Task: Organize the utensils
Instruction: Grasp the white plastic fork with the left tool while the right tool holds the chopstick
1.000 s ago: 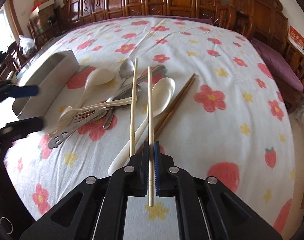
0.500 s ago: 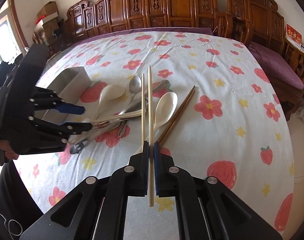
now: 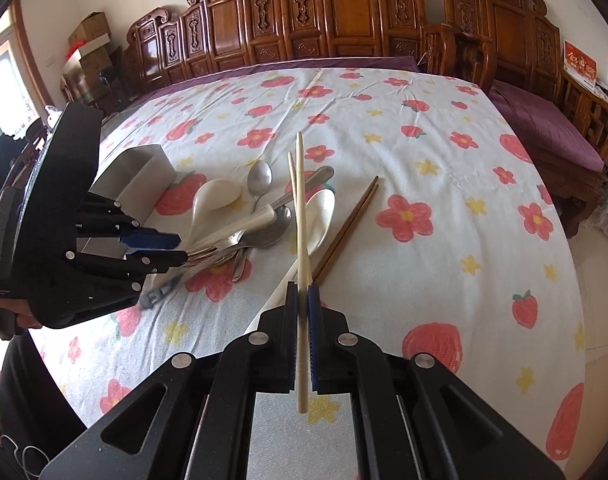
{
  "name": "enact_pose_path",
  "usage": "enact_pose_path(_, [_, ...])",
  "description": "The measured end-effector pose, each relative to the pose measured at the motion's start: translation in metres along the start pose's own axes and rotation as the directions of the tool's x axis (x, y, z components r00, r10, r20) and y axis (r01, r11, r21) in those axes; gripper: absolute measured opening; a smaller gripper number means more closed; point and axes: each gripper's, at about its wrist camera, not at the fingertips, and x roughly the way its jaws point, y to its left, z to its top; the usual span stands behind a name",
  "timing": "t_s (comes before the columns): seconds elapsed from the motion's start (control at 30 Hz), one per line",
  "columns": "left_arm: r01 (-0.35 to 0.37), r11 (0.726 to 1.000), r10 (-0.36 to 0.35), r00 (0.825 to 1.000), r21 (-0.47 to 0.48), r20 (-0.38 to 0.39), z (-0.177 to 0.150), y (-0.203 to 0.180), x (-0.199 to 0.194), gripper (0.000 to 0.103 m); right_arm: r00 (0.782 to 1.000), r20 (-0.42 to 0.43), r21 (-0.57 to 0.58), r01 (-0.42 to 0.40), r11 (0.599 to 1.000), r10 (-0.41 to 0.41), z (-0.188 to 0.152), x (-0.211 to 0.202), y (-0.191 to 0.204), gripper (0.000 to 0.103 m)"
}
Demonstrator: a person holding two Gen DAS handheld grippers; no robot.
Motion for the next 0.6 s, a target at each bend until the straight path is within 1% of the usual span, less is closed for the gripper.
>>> enact_pose_path(0.17, [0.03, 0.999, -0.03, 0.999, -0.017, 0.015, 0.003, 0.001, -0.009, 0.005, 1.0, 0.002, -0.009, -0.001, 1.0, 0.001, 0.001, -0.001, 0.003, 0.006])
enact_pose_path(0.3, [0.029, 0.998, -0.027, 0.999, -0.048, 0.033, 0.003, 0.004, -0.018, 0.005, 1.0, 0.004, 0.0, 0.0, 1.0, 0.0, 0.001, -0.001, 0.003, 0.006])
enact_pose_path(0.6, [0.033, 0.993, -0.017, 0.991, -0.117, 0.13, -0.002, 0.016, -0.053, 0.005, 1.0, 0.024, 0.013, -0.013, 1.0, 0.013, 0.005, -0.007, 0.008, 0.006])
